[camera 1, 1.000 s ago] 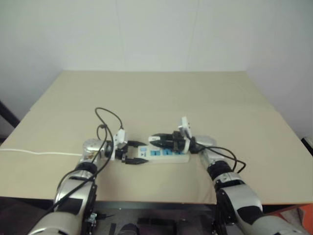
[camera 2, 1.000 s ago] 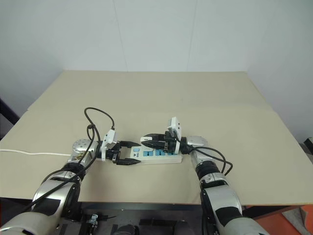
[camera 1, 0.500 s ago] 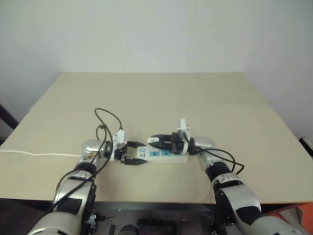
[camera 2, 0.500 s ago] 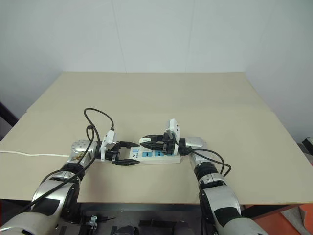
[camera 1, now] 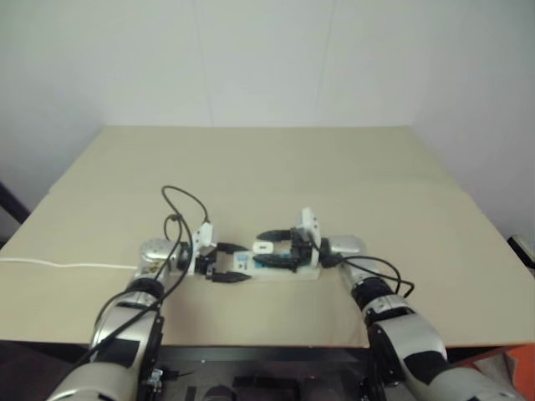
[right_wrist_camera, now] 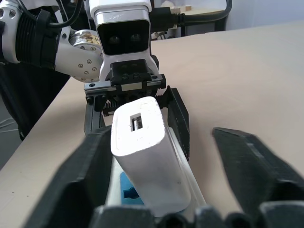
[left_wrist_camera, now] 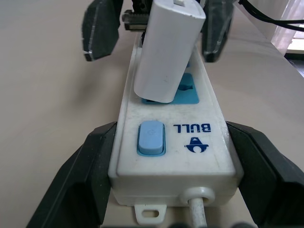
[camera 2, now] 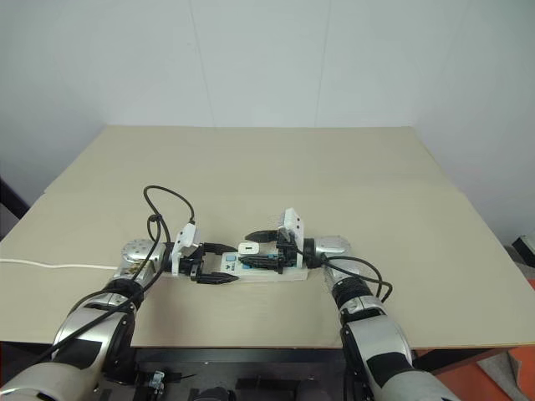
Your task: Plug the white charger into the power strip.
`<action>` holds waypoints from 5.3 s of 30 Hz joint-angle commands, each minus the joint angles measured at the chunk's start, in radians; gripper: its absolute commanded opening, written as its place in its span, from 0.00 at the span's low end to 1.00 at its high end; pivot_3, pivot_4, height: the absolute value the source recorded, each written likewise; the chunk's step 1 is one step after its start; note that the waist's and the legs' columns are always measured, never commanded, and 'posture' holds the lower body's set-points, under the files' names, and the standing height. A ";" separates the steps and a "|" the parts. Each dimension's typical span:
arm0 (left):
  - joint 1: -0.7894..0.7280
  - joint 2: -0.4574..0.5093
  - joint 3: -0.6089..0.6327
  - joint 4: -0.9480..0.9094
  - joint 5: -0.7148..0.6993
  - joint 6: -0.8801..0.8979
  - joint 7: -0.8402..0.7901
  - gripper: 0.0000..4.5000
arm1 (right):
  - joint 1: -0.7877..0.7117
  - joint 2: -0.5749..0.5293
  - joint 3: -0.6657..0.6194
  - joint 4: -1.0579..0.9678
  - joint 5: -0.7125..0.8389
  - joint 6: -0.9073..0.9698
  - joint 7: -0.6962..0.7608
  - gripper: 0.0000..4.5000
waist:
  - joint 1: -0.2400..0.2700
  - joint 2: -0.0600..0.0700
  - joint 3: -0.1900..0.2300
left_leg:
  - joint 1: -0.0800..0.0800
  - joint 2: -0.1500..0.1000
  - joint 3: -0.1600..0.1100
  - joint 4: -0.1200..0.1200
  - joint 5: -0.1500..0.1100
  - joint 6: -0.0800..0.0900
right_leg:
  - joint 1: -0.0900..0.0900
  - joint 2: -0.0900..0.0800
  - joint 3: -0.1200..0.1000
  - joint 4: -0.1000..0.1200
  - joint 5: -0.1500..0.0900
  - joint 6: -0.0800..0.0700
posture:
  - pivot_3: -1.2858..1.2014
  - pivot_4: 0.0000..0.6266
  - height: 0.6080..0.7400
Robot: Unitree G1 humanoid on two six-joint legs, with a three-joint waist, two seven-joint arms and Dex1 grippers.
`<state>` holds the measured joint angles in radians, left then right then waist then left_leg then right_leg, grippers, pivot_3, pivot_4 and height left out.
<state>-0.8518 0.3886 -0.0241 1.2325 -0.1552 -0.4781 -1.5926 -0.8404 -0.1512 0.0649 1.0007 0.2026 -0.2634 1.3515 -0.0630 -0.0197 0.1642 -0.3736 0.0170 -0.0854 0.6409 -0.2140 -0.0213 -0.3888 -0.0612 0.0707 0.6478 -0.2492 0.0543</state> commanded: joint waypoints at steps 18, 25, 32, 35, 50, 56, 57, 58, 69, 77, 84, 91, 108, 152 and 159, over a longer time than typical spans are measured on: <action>-0.008 -0.001 -0.014 0.000 0.017 0.003 -0.022 0.72 | 0.066 -0.090 0.010 -0.141 -0.022 -0.125 0.053 0.99 | 0.001 0.000 0.000 | -0.001 0.000 0.000 0.000 0.000 0.000 | -0.001 0.000 0.000 0.000 0.000 0.001 | 0.52 0.24 1.00; -0.016 -0.006 -0.030 0.004 0.029 -0.003 -0.022 0.72 | 0.041 -0.096 0.006 -0.148 -0.025 -0.136 0.021 0.99 | 0.000 0.000 0.001 | -0.002 0.000 0.000 0.000 0.000 0.000 | -0.002 0.000 0.000 0.000 0.000 0.001 | 0.52 0.24 1.00; -0.028 -0.012 -0.029 0.011 0.034 -0.001 -0.022 0.72 | 0.036 -0.091 0.006 -0.208 0.000 -0.054 0.038 0.99 | 0.002 0.000 0.002 | -0.006 0.000 0.000 0.000 0.000 0.000 | -0.005 0.000 0.000 0.000 0.000 0.000 | 0.52 0.24 1.00; -0.026 -0.011 -0.031 0.012 0.036 -0.003 -0.022 0.72 | 0.033 -0.083 -0.005 -0.245 0.017 0.017 0.010 0.99 | 0.004 0.000 0.002 | -0.009 0.000 0.000 0.000 0.000 0.000 | -0.008 0.000 0.000 0.000 0.001 -0.001 | 0.52 0.24 1.00; -0.018 -0.012 -0.029 0.012 0.037 -0.003 -0.022 0.72 | 0.061 -0.092 0.006 -0.337 0.039 0.045 0.022 0.99 | 0.006 0.000 0.002 | -0.012 0.000 0.000 0.000 0.000 0.000 | -0.011 0.000 0.000 0.000 0.002 -0.003 | 0.52 0.24 1.00; -0.016 -0.012 -0.027 0.011 0.035 -0.004 -0.022 0.72 | 0.064 -0.077 0.016 -0.321 0.025 0.028 0.014 0.99 | 0.006 0.000 0.002 | -0.012 0.000 0.000 0.000 0.000 0.000 | -0.012 0.000 0.000 0.001 0.002 -0.003 | 0.52 0.24 1.00; -0.014 -0.011 -0.027 0.010 0.035 -0.004 -0.022 0.72 | 0.065 -0.075 0.018 -0.320 0.024 0.024 0.014 0.99 | 0.006 0.000 0.002 | -0.012 0.000 0.000 0.000 0.000 0.000 | -0.012 0.000 0.000 0.001 0.002 -0.003 | 0.52 0.24 1.00; -0.014 -0.010 -0.027 0.010 0.034 -0.005 -0.022 0.72 | 0.067 -0.074 0.019 -0.320 0.023 0.021 0.014 0.99 | 0.006 0.000 0.002 | -0.012 0.000 0.000 0.000 0.000 0.000 | -0.012 0.000 0.000 0.001 0.002 -0.003 | 0.52 0.24 1.00; -0.007 -0.001 -0.023 0.008 0.033 -0.008 -0.022 0.72 | 0.063 -0.059 0.028 -0.258 0.016 -0.047 -0.013 0.26 | 0.005 0.000 0.002 | -0.012 0.000 0.000 0.000 0.000 0.000 | -0.012 0.000 0.000 0.001 0.002 -0.003 | 0.52 0.24 1.00; -0.006 0.006 -0.026 0.008 0.037 -0.011 -0.022 0.72 | 0.062 -0.060 0.028 -0.241 0.026 -0.070 0.008 0.25 | 0.005 0.000 0.002 | -0.012 0.000 0.000 0.000 0.000 0.000 | -0.012 0.000 0.000 0.001 0.002 -0.003 | 0.52 0.24 1.00; -0.009 0.007 -0.034 0.009 0.042 -0.017 -0.022 0.72 | 0.011 -0.071 0.050 -0.188 0.011 -0.055 0.071 0.25 | 0.004 0.000 0.002 | -0.012 0.000 0.000 0.000 0.000 0.000 | -0.012 0.000 0.000 0.001 0.002 -0.003 | 0.52 0.24 1.00; -0.013 0.006 -0.031 0.011 0.043 -0.021 -0.022 0.72 | -0.066 -0.061 0.055 -0.089 -0.019 -0.053 0.078 0.25 | 0.003 0.000 0.002 | -0.012 0.000 0.000 0.000 0.000 0.000 | -0.013 0.000 0.000 0.001 0.002 -0.003 | 0.52 0.24 1.00; -0.002 0.012 -0.032 0.007 0.044 -0.026 -0.022 0.72 | -0.033 -0.052 0.065 -0.019 -0.073 -0.036 0.000 0.25 | -0.005 0.000 0.002 | -0.011 0.000 0.000 0.000 0.000 0.000 | -0.012 0.000 0.000 0.002 0.002 -0.004 | 0.52 0.24 1.00; -0.024 0.009 0.030 -0.021 0.008 0.001 -0.017 1.00 | 0.013 -0.065 0.040 -0.079 -0.049 -0.096 -0.004 1.00 | -0.004 0.000 0.002 | -0.001 0.000 0.000 -0.001 0.000 0.000 | -0.002 0.000 0.000 -0.001 0.000 0.001 | 0.52 0.24 1.00; 0.026 0.135 -0.033 -0.253 -0.196 0.126 -0.022 1.00 | 0.107 -0.204 -0.019 -0.389 0.052 -0.017 0.045 1.00 | -0.006 0.000 0.008 | -0.017 0.000 0.000 0.001 0.000 0.000 | -0.017 0.000 0.000 0.002 0.004 -0.007 | 0.52 0.24 1.00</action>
<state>-0.8381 0.4789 -0.0358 1.0685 -0.2846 -0.3791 -1.6100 -0.7396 -0.3157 0.0815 0.7218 0.2129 -0.3038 1.3770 -0.0689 -0.0192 0.1719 -0.3907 0.0172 -0.0858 0.6414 -0.2140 -0.0216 -0.4065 -0.0611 0.0712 0.6497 -0.2449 0.0477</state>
